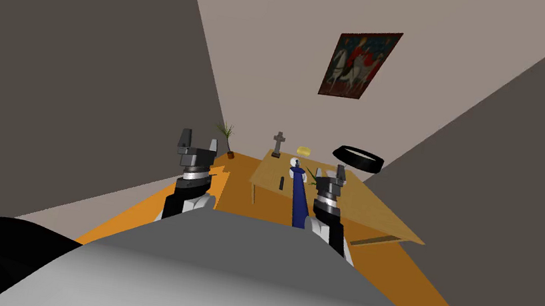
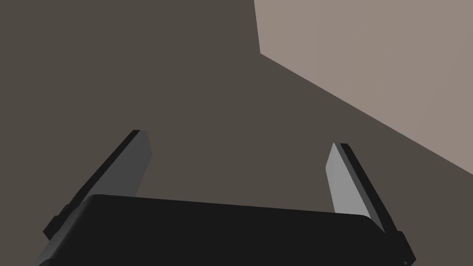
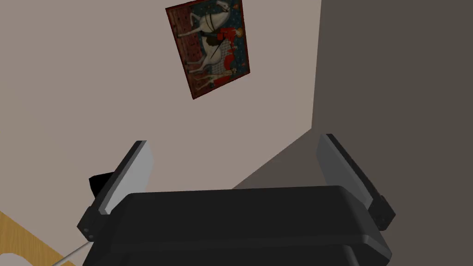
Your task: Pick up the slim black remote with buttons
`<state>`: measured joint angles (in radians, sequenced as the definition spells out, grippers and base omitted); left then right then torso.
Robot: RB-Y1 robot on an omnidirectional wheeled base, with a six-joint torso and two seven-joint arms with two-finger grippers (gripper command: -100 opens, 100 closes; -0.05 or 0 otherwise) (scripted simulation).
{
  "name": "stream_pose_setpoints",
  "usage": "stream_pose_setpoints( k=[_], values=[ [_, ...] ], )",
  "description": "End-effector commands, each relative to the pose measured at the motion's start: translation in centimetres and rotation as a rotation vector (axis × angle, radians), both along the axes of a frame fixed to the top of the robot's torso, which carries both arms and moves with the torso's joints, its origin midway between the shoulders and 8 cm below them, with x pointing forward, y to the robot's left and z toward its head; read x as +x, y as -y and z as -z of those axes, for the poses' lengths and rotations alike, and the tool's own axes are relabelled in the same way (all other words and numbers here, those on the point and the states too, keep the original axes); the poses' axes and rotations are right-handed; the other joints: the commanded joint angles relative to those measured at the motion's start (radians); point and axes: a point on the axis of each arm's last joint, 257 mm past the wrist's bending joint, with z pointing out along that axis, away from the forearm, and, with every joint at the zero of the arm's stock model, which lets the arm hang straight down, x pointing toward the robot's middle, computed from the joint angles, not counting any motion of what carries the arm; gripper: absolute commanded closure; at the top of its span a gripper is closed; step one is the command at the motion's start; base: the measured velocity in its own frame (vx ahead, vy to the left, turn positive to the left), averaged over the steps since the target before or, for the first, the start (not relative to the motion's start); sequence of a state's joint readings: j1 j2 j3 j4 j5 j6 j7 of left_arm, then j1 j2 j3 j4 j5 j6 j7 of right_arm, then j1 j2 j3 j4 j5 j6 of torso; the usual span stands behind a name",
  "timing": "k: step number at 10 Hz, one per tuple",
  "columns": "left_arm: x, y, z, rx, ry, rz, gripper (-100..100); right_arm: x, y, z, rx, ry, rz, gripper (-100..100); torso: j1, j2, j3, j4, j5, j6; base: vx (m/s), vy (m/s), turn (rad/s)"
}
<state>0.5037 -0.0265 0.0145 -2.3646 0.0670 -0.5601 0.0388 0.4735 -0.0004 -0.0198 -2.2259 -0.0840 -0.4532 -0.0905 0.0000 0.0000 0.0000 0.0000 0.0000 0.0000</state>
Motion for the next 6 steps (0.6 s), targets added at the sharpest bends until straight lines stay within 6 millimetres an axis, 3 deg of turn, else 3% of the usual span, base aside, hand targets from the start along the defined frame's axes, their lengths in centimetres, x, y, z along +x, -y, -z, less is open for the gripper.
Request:
stream_pose_setpoints(
  k=[1, 5, 6],
  values=[
    [0.0, 0.0, 0.0, 0.0, 0.0, 0.0, 0, 0.7, 0.6, 1.4, 0.009, -0.05, -0.013, -100, 0.0, 0.0, 0.0, 0.0, 0.0, 0.0, 0.004, 0.016, 0.108],
    [0.0, 0.0, 0.0, 0.0, 0.0, 0.0, 0, 2.5, 3.1, 6.4, 0.068, -0.207, -0.039, -100, 0.002, -0.001, -0.001, 0.0, 0.0, 0.0, 0.015, 0.035, 0.137],
    [0.0, 0.0, 0.0, 0.0, 0.0, 0.0, 0, 2.7, 3.1, 6.6, 0.07, -0.218, -0.039, -100, 0.003, -0.002, -0.001, 0.0, 0.001, 0.0, 0.016, 0.035, 0.038]
  ],
)
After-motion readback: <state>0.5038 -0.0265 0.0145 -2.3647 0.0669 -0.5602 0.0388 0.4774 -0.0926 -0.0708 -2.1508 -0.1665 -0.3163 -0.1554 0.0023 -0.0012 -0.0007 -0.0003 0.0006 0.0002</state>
